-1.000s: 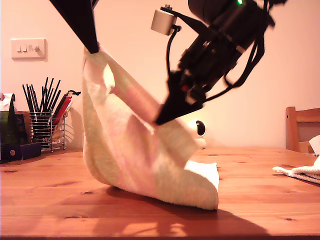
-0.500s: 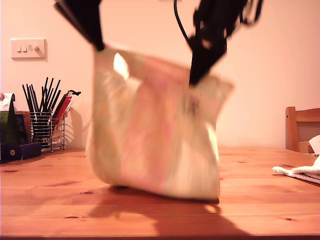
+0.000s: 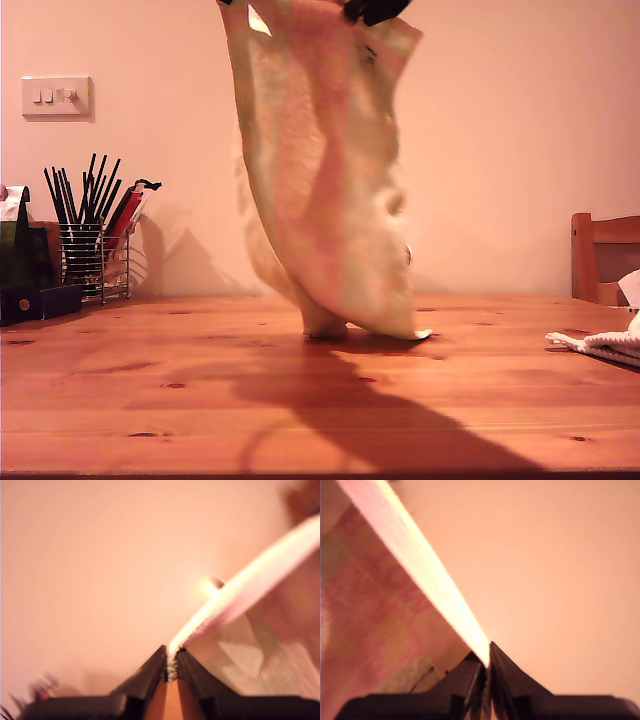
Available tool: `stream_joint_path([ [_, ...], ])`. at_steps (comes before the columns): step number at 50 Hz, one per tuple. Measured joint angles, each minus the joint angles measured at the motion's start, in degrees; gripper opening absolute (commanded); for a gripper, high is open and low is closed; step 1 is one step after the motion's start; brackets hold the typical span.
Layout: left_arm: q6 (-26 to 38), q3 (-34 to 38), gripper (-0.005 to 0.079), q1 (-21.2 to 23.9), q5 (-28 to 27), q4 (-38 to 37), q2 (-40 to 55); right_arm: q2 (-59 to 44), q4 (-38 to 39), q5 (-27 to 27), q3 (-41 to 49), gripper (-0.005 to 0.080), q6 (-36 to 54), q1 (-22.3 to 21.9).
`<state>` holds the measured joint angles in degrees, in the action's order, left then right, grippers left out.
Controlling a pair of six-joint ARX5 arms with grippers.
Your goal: Fold the tea towel in front of you. After folding it, place it to the right side.
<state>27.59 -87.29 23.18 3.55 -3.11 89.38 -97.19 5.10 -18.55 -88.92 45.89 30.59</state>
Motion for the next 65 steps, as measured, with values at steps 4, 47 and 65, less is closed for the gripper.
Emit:
stream_joint_path([
  [4,2.5,0.0,-0.0021,-1.2,-1.2,5.1,2.4,-2.9,7.2,-0.9,0.0,-0.0012,0.5,-0.3],
  [47,-5.3,-3.3,-0.0021,-2.2,-12.7,-23.1,-5.9,-5.3,-42.8,12.0,-25.0,-0.0012,-25.9,-1.4],
  [65,-11.1,6.3,-0.0021,-6.5,-19.1,-13.4,-9.9,-4.8,-37.7,15.6,-24.9,-0.0012,-33.1,-1.0],
])
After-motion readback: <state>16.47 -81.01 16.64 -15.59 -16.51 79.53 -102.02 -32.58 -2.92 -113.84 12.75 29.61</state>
